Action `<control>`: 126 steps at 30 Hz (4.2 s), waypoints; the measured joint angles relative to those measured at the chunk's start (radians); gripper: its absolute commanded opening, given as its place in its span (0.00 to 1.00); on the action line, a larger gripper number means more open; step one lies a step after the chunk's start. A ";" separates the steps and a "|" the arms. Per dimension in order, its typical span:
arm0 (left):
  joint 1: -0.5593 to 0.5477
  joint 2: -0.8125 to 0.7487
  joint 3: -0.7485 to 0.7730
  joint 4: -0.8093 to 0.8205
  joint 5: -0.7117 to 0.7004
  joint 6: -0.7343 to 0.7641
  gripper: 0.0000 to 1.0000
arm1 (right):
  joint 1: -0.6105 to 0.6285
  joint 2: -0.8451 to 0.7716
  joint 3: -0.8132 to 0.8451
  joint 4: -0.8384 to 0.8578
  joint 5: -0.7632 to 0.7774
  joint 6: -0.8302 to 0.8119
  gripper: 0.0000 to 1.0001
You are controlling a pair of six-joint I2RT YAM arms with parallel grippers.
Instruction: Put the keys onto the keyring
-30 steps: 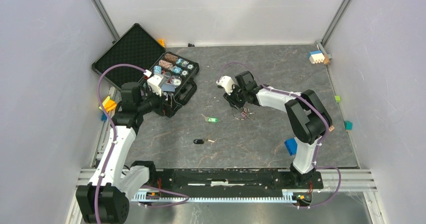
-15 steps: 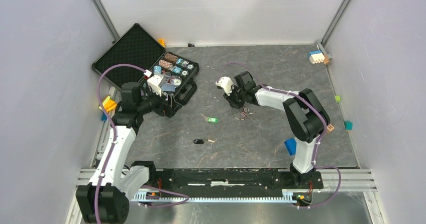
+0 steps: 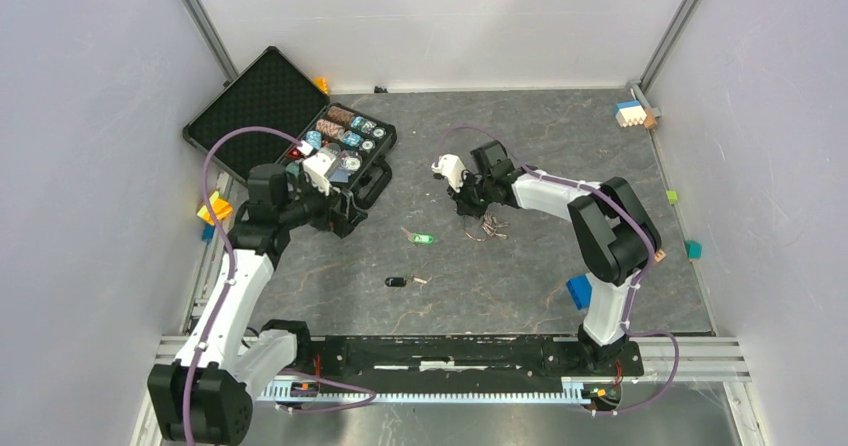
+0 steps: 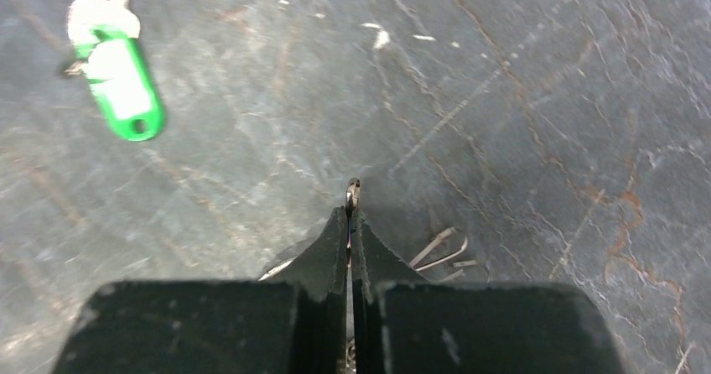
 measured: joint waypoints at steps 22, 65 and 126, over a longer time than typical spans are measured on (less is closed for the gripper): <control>-0.431 0.437 0.140 0.085 0.200 0.297 0.57 | -0.001 -0.140 -0.073 -0.143 -0.628 -0.198 0.00; -0.549 0.518 -0.022 0.418 0.251 0.453 0.29 | -0.002 -0.147 -0.073 -0.220 -0.710 -0.310 0.00; -0.570 0.557 0.051 0.365 0.174 0.304 0.02 | -0.021 -0.171 -0.085 -0.202 -0.666 -0.278 0.48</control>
